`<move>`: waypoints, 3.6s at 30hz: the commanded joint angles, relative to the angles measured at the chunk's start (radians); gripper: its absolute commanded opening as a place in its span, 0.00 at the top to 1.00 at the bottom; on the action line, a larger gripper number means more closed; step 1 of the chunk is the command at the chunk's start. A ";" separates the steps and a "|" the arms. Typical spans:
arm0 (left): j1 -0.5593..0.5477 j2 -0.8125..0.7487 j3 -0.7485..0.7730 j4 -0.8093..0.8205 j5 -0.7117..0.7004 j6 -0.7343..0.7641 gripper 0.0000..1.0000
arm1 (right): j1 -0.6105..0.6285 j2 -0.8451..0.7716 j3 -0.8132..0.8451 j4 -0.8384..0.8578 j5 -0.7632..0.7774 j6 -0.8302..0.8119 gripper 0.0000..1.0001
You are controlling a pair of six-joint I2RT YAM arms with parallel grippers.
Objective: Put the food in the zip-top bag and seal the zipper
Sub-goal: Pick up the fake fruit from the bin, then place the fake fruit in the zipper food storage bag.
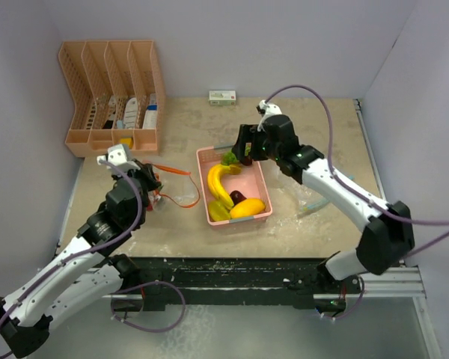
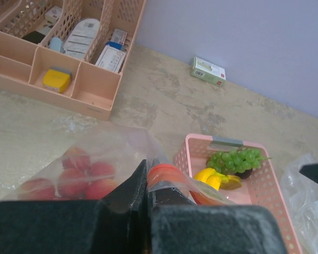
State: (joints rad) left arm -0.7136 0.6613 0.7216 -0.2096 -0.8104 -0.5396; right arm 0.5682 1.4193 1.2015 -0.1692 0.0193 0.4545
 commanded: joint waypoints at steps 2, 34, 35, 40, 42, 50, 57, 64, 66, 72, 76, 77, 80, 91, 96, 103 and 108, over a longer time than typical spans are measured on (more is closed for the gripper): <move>0.002 0.063 0.004 0.081 0.035 -0.016 1.00 | -0.001 0.157 0.095 0.114 0.079 0.130 0.15; 0.002 0.104 -0.071 0.212 0.087 0.028 1.00 | -0.003 0.555 0.252 0.158 0.307 0.192 0.79; 0.002 0.105 -0.070 0.213 0.086 0.029 1.00 | -0.003 0.541 0.238 0.166 0.303 0.192 0.85; 0.003 0.110 -0.060 0.205 0.078 0.029 1.00 | -0.003 0.396 0.145 0.228 0.307 0.159 1.00; 0.003 0.114 -0.063 0.210 0.071 0.030 1.00 | -0.002 0.323 0.112 0.240 0.324 0.131 1.00; 0.002 0.214 -0.059 0.250 0.069 0.039 1.00 | -0.002 0.035 0.016 0.248 0.218 0.000 1.00; 0.002 0.286 -0.043 0.280 0.093 0.048 1.00 | 0.001 -0.179 -0.002 0.162 0.007 -0.092 1.00; 0.002 0.312 -0.020 0.277 0.103 0.062 1.00 | 0.076 -0.321 -0.034 0.162 -0.224 -0.171 1.00; 0.003 0.311 -0.020 0.278 0.103 0.063 1.00 | 0.117 -0.331 -0.043 0.181 -0.248 -0.171 1.00; 0.002 0.297 -0.021 0.268 0.110 0.060 1.00 | 0.167 -0.305 -0.098 0.344 -0.364 -0.088 1.00; 0.002 0.285 -0.025 0.265 0.122 0.057 1.00 | 0.198 -0.239 -0.105 0.422 -0.388 -0.060 1.00; 0.003 0.282 -0.026 0.263 0.123 0.055 1.00 | 0.203 -0.223 -0.109 0.451 -0.386 -0.052 1.00; 0.003 0.274 -0.033 0.263 0.128 0.049 1.00 | 0.214 -0.163 -0.111 0.523 -0.334 -0.036 1.00; 0.002 0.250 -0.043 0.263 0.128 0.061 1.00 | 0.306 -0.020 -0.121 0.567 -0.100 -0.122 0.99; 0.003 0.245 -0.056 0.274 0.132 0.055 1.00 | 0.344 0.006 -0.113 0.530 -0.031 -0.148 0.79; 0.002 0.248 -0.056 0.275 0.135 0.058 1.00 | 0.358 -0.002 -0.070 0.431 0.000 -0.188 0.42; 0.002 0.247 -0.057 0.270 0.132 0.061 1.00 | 0.358 -0.113 -0.129 0.393 0.133 -0.155 0.37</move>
State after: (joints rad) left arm -0.7136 0.9325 0.6529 0.0113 -0.6830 -0.4866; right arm 0.9245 1.4227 1.0786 0.2356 0.0139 0.2924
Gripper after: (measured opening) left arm 0.004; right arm 0.624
